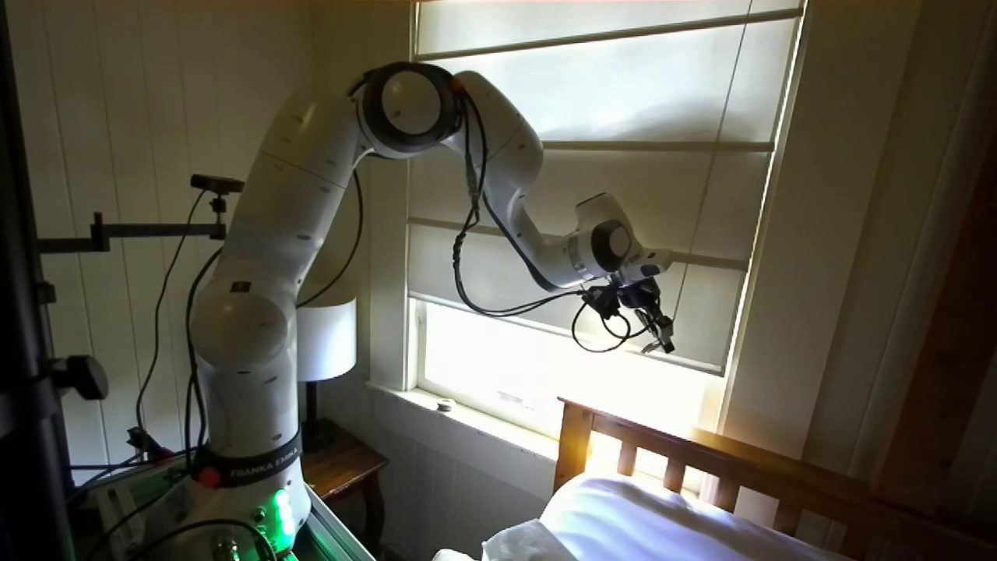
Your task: Slightly open the window blinds
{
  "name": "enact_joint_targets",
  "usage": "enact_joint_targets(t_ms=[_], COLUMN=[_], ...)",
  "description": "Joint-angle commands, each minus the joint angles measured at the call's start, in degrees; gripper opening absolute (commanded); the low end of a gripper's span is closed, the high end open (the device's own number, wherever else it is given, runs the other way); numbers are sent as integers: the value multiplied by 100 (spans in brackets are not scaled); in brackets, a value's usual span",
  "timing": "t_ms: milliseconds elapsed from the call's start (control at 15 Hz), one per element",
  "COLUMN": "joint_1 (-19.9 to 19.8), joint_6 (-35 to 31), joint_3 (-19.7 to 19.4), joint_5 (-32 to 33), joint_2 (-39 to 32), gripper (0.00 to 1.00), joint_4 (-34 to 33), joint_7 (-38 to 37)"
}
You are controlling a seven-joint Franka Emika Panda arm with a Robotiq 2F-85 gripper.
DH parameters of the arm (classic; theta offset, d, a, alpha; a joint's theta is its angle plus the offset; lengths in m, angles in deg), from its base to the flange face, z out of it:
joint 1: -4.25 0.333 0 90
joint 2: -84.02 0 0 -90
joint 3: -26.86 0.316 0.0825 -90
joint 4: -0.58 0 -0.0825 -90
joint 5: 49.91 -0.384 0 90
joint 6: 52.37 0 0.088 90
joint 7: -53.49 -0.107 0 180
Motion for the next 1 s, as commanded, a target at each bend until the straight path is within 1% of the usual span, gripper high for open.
enact_joint_targets(t_ms=[0,133,267,333,467,667,933], joint_1=[295,263,111,68,77,116,-16], joint_6=[52,218,532,710,1153,1746,2218], joint_3=[-335,-283,-108,-67,-108,-213,-219], joint_5=[-1453,-2305,-3122,-3390,-3729,-3932,-4201], joint_2=[-807,-1206,-1640,-1807,-2185,-2585,-2946], gripper=[0,0,0,0,0,0,0], joint_4=[-511,-952,-1494,-1734,-2267,-2759,-2940], joint_7=[1234,1985,2782,3063,3392,3551,3596])
